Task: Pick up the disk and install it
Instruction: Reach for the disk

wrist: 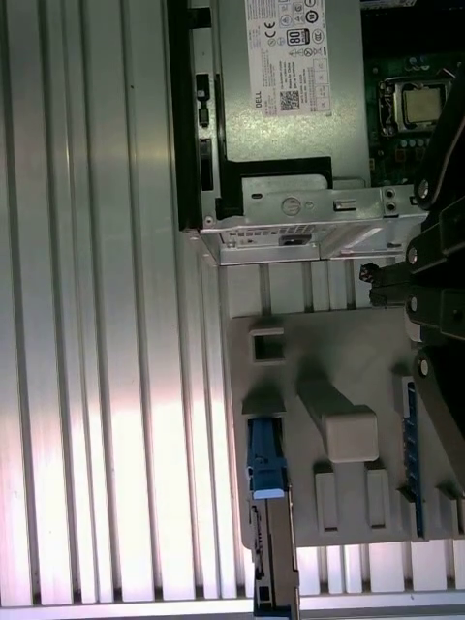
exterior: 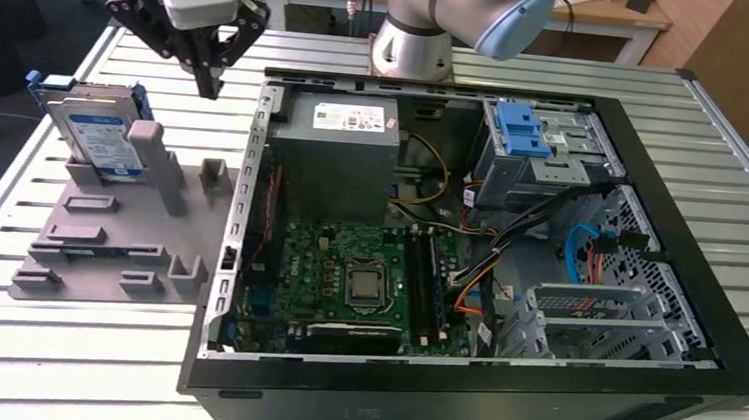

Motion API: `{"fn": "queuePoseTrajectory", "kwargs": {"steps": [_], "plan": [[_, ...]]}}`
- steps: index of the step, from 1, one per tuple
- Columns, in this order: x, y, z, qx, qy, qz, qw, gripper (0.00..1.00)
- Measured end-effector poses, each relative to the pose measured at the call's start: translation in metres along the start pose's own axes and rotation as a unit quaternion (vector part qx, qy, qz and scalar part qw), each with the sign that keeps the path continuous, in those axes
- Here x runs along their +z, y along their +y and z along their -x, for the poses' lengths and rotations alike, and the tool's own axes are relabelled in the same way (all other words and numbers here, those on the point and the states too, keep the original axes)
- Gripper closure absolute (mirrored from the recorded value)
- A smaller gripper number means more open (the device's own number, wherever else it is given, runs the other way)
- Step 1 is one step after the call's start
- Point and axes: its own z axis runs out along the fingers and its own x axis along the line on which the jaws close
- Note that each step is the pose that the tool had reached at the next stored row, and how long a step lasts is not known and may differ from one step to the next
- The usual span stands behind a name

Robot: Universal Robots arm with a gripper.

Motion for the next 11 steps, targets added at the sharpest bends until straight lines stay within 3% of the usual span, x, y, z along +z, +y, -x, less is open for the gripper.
{"fn": "queuePoseTrajectory", "kwargs": {"steps": [11], "plan": [[0.0005,-0.0005,-0.0086,0.000,0.0008,-0.0001,1.0000,0.89]]}}
